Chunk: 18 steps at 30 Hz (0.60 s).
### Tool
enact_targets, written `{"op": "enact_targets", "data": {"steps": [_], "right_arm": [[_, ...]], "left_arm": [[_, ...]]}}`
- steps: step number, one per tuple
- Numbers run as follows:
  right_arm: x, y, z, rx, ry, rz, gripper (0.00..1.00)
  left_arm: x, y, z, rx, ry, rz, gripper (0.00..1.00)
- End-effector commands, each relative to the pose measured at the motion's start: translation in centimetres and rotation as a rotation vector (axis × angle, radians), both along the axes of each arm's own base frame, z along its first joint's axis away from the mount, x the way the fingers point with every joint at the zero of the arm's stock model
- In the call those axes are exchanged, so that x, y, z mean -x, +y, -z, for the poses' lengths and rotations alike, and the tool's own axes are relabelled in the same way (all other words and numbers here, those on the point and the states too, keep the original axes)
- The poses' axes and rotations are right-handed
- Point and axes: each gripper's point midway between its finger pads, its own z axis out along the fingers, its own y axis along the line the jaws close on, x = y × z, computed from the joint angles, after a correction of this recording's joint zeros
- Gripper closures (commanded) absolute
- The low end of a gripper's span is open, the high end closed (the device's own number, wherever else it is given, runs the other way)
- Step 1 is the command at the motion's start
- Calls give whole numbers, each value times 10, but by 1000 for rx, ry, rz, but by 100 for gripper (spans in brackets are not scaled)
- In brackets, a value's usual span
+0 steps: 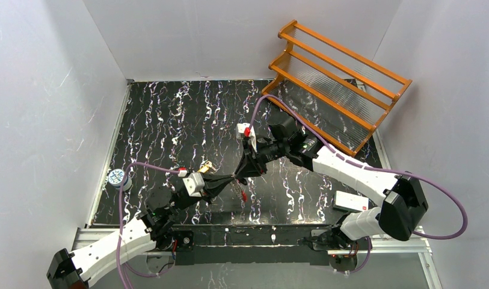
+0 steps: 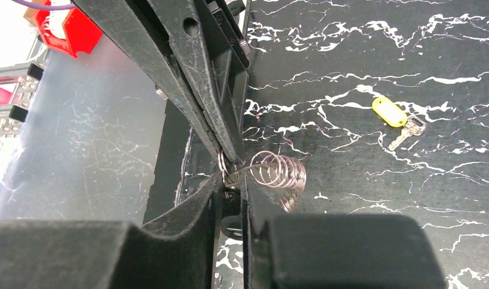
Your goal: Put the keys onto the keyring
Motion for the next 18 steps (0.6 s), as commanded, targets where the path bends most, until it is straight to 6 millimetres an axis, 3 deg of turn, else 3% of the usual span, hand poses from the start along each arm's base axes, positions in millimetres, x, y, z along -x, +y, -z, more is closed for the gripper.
{"op": "enact_targets", "data": {"steps": [1,7,12,18], "right_arm": [[-3,-1,-24,-48,-66,11,79],[-1,-3,-28,-56,-72,7,78],[-1,-3,-27,-54,-70,3,95],[0,-4,-26,-48,-72,5,99]], "left_arm": [[2,0,-21,50,-48,7,100],[2,-1,-19,45,-44,11,100],[2,-1,-20,44,-45,13,100],[2,-1,-19,43,-43,12,100]]}}
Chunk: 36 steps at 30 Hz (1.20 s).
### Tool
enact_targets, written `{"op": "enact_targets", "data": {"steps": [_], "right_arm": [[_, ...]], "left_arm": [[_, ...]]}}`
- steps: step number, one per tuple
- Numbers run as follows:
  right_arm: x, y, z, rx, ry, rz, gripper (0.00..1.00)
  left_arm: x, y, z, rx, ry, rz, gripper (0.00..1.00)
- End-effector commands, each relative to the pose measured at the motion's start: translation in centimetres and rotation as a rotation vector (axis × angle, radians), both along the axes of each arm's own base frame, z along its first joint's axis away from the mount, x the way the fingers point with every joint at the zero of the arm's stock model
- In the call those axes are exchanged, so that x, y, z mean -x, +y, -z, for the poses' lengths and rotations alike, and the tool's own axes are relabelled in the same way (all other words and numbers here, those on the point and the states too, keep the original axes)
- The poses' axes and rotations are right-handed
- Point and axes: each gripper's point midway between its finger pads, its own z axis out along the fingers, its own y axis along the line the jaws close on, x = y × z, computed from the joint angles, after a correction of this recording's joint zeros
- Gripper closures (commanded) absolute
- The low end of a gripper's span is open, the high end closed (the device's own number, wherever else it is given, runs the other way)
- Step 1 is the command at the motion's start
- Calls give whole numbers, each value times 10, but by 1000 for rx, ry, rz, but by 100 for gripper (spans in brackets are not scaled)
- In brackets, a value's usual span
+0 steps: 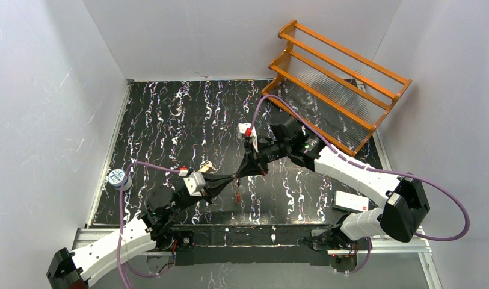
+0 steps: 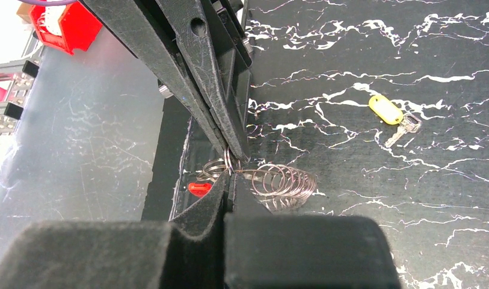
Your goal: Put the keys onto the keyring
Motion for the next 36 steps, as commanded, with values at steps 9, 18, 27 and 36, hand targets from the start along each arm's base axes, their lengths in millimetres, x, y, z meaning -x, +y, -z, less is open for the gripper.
{"op": "enact_targets", "data": {"steps": [9,18,27,36], "right_arm": [[-4,-4,-5,-1,-45,24,99],[-4,-3,13,32,-11,17,99],[-5,-4,28,67,15,27,99],[0,-4,18,19,-6,0,64]], "left_arm": [[2,0,-25,56,-55,11,100],[2,-1,-26,56,-54,11,100],[2,0,-26,58,-57,11,100],[2,0,-25,56,-53,11,100]]}}
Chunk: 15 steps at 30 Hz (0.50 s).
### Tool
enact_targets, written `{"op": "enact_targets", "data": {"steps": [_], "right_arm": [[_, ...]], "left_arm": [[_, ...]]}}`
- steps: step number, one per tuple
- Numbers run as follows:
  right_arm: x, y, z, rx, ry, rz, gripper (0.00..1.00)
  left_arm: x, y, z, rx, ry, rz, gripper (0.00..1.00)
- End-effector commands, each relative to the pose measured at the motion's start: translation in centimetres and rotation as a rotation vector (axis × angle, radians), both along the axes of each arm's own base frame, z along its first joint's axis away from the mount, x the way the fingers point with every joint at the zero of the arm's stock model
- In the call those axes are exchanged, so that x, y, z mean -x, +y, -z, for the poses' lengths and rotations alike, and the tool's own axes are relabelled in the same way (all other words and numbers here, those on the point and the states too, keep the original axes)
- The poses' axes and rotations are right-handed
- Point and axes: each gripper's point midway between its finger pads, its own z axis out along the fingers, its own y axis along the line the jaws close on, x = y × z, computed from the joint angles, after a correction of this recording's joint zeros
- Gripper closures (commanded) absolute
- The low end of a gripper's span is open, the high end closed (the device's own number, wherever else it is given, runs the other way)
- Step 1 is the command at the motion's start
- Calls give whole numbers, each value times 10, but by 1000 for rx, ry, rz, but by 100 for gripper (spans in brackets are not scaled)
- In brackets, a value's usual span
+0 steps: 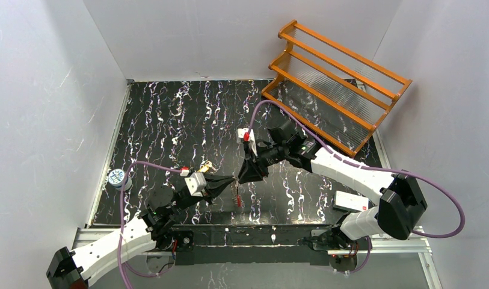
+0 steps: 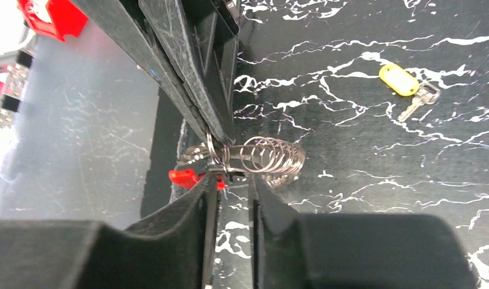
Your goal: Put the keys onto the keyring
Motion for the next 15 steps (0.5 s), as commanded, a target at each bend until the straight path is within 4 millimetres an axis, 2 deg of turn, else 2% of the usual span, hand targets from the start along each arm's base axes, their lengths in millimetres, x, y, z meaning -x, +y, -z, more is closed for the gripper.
{"op": "enact_targets", "data": {"steps": [1,5,7,11,15], "right_arm": [[-2,-1,-12,-54,-62,-5,61],[-4,-5,-28,-118,-160,21,49],[-3,-8,-39,-168,-212,25,47],[-1,-7,-59,-268,-275,25,48],[2,-2,-59,-284,-239,-4,55]], "left_arm": [[2,1,-29,68,-63,7,100],[2,1,-28,67,-63,7,100],[2,1,-28,66,-62,7,100],[3,1,-28,68,-63,8,100],[3,1,-28,68,-63,9,100]]}}
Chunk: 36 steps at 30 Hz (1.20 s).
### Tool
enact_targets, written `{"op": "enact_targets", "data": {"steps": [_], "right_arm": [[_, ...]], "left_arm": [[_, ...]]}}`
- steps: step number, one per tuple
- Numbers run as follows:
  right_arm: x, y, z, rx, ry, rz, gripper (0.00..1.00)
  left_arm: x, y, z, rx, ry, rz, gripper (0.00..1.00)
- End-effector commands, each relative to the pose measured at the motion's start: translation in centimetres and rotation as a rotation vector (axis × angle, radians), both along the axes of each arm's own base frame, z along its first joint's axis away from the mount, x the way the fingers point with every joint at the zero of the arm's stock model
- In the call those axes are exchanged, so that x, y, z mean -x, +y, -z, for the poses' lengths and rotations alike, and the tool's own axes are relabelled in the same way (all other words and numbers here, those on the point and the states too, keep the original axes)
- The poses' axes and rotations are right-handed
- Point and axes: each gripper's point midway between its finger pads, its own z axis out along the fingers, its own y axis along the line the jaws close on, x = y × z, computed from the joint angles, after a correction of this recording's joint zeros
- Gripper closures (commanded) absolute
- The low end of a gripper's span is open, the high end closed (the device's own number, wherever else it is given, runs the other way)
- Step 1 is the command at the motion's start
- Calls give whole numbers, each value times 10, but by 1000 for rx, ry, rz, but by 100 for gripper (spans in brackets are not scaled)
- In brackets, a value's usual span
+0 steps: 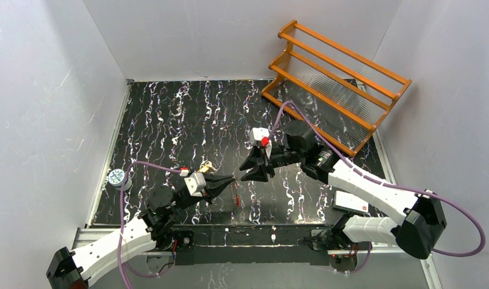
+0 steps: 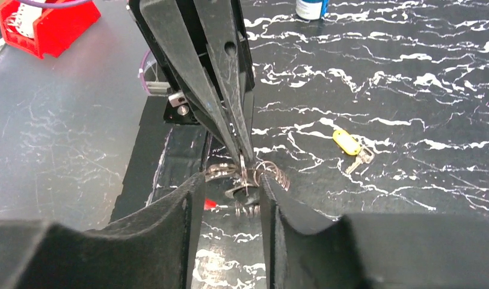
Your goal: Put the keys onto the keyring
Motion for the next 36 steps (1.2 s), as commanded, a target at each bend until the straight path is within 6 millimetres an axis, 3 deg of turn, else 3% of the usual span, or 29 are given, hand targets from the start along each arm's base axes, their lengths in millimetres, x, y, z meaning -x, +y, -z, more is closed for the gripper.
{"op": "enact_targets", "data": {"steps": [1,10,16,24,26,29,36], "right_arm": [[-2,11,-12,-68,-14,-43,57],[-7,18,6,-38,32,-45,64],[-4,21,12,-33,64,-70,76],[-4,21,21,-17,77,-73,76],[-4,22,22,-15,77,-75,82],[-5,22,24,-11,74,-72,99],[-9,18,26,23,46,-47,99]], "left_arm": [[3,1,-25,58,-56,9,100],[2,1,-26,59,-55,8,100],[3,1,-26,59,-56,8,100],[3,1,-26,61,-57,8,100],[3,1,-26,60,-57,8,100],[3,1,-26,60,-56,7,100],[1,2,-25,52,-54,0,100]]}}
